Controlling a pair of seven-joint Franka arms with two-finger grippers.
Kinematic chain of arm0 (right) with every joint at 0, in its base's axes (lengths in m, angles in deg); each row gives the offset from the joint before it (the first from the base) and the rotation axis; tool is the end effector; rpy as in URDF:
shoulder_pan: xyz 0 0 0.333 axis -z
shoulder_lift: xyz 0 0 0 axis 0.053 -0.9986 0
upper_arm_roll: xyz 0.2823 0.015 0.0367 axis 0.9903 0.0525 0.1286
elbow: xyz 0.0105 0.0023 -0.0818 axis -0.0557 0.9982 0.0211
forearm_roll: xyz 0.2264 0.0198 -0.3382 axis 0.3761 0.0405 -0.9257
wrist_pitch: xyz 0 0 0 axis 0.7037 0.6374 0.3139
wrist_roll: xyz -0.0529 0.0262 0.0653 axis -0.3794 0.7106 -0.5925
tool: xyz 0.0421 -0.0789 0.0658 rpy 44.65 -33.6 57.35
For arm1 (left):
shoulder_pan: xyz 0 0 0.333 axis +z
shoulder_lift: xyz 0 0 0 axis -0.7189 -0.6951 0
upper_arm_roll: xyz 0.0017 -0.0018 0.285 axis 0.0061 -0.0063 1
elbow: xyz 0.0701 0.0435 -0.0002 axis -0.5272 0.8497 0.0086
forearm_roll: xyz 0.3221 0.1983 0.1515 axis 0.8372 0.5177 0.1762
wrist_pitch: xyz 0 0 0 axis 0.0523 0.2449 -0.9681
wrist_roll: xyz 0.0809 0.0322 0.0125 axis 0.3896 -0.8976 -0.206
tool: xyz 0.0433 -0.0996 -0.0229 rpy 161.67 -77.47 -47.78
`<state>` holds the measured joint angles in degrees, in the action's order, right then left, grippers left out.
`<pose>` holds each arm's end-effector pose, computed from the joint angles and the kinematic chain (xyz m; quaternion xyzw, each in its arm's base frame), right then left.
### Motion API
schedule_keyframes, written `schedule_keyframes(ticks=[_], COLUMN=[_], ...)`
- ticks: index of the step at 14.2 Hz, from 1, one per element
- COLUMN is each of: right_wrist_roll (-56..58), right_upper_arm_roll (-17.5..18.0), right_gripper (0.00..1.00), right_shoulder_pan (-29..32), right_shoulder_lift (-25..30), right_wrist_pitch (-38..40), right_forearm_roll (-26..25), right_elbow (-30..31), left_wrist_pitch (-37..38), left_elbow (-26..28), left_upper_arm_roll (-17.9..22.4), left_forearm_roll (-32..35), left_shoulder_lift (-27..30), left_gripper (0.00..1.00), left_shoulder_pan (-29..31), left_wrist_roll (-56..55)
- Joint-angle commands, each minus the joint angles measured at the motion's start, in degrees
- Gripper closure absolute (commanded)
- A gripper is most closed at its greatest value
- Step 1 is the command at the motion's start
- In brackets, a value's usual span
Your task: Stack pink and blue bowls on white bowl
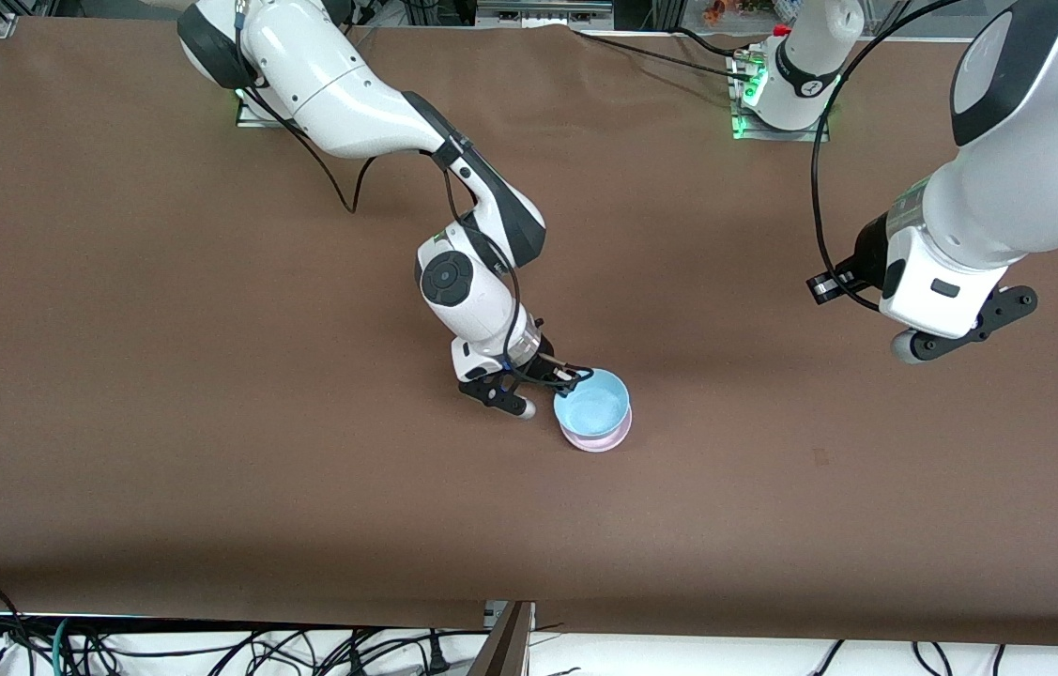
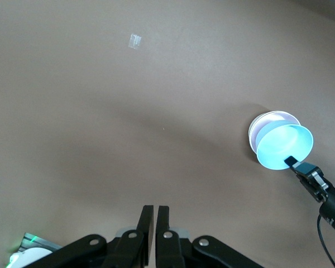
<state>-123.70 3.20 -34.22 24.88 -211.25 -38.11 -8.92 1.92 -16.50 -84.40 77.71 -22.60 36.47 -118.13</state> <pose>0.6021 0.5058 0.1937 -0.9481 0.2196 -0.0446 0.2257 0.6283 -0.1705 0.5496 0.9740 0.2106 -0.0832 0.0044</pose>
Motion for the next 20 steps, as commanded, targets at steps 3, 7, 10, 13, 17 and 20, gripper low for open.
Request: schedule_keyframes(ticks=[3,7,10,13,17,20], right_wrist_roll=[-1.4,-1.9,-1.7,2.4,26.9,40.0], right_upper_arm_roll=[-0.5,-0.6,-0.6,-0.6,-1.2,-5.5], right_gripper=[1.0,0.0,0.0,0.0,0.0,0.0], right_shoulder_pan=[-0.5,-0.1,2.0,6.0,14.9,18.6], right_shoulder_lift=[-1.8,-1.2,-0.3,3.9,12.1,17.9], right_wrist_pitch=[0.0,2.2,13.3,26.7,51.6,65.5], right_forearm_roll=[-1.0,-0.9,-0.9,-1.0,-3.3,-9.6], right_elbow=[-2.2,-2.3,-7.1,-9.5,-9.3,-9.2], left_wrist_pitch=[0.5,2.7,3.0,2.8,0.9,-4.1], left_elbow=[0.6,1.5,1.5,1.5,2.6,9.0], left_upper_arm_roll=[0.2,0.3,0.3,0.5,0.5,0.5], left_forearm_roll=[-0.4,-0.3,-0.2,0.0,2.2,4.2], left_shoulder_lift=[1.0,2.4,2.9,3.0,3.0,6.5], left_gripper=[0.87,0.71,0.39,0.1,0.05,0.04], left_shoulder_pan=[0.4,2.5,5.5,7.3,8.7,8.9], left_wrist_roll=[7.5,13.8,20.9,23.9,27.5,27.8])
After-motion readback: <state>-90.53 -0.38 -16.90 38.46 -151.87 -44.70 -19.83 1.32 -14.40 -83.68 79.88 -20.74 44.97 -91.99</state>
